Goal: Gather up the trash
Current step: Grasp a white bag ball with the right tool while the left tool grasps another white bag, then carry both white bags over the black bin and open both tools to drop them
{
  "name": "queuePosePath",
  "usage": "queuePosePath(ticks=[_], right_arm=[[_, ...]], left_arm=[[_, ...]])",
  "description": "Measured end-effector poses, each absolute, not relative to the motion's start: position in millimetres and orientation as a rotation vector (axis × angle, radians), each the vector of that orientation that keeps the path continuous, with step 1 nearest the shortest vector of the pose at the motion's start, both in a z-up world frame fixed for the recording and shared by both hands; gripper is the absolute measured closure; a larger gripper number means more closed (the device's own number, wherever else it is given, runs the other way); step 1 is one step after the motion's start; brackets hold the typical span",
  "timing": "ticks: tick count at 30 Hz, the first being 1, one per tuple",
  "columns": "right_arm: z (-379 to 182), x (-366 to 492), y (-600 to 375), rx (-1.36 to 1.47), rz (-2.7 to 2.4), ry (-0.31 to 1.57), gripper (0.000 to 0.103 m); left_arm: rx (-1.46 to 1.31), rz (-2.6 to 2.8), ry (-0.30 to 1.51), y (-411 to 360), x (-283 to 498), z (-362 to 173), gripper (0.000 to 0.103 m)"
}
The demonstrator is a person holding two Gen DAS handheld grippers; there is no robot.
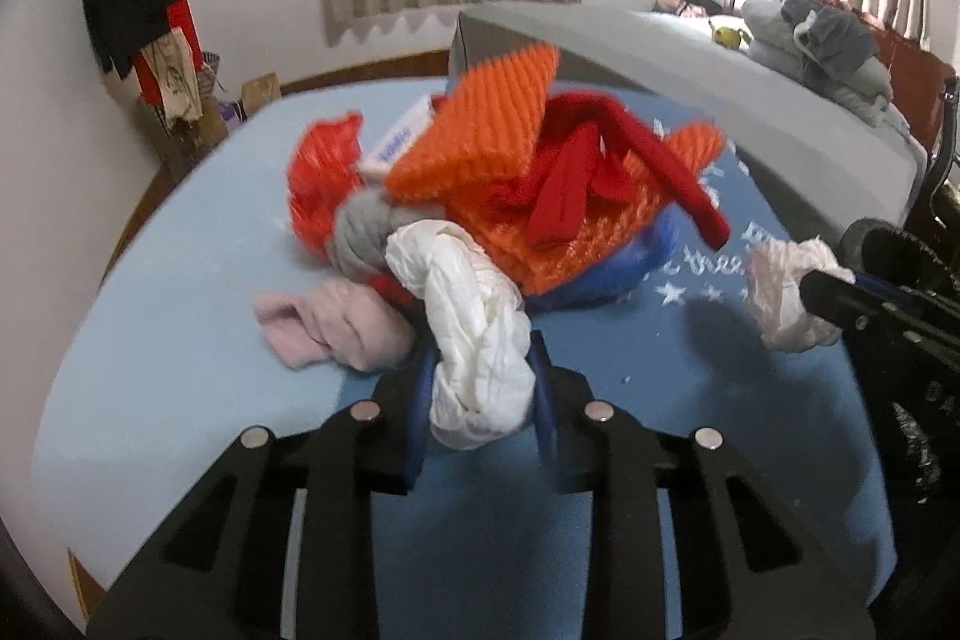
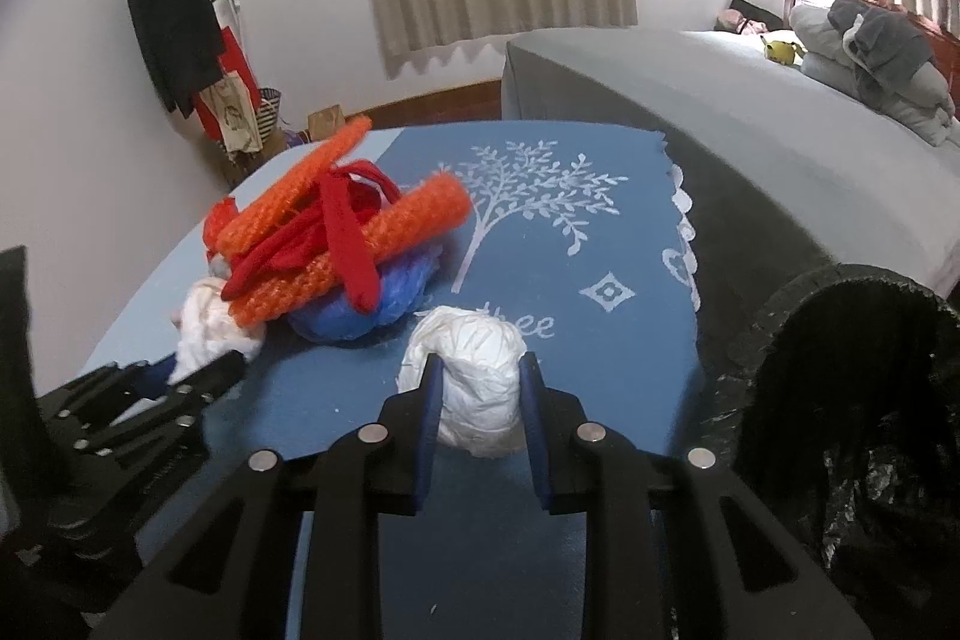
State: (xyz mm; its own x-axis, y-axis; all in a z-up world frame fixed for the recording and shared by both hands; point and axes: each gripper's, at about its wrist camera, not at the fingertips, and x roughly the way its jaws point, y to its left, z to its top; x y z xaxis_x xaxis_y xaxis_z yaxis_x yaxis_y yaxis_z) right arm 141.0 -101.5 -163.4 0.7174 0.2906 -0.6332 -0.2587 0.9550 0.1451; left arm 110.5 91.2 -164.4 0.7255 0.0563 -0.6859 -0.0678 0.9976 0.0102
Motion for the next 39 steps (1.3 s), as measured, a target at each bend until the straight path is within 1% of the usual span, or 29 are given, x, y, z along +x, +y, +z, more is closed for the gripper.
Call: queuePosePath(ticks=[11,17,25,39], right_arm=[[-134.7,120.3,-121.9,0.078,0.288,0.651,0.077],[-118.9,109.0,-147.3,0.094,0.245,0.614,0.078],[-105.9,89.7,-203.2,0.131,0.129,0.58,0.078],[-111.4,56.4,-306.9,0.196,-0.123,0.575,0.078]], left_arm=[[-0.033,0.048,0.638,80.7,81.6,-107.7,0.075],[-0.019,-0.009,0.61,53.4,81.5,-90.1,0.075],[0.001,-0.149,0.598,-1.9,88.7,-86.3,0.075],[0.063,-0.415,0.63,-116.4,99.2,-103.6,0.075]])
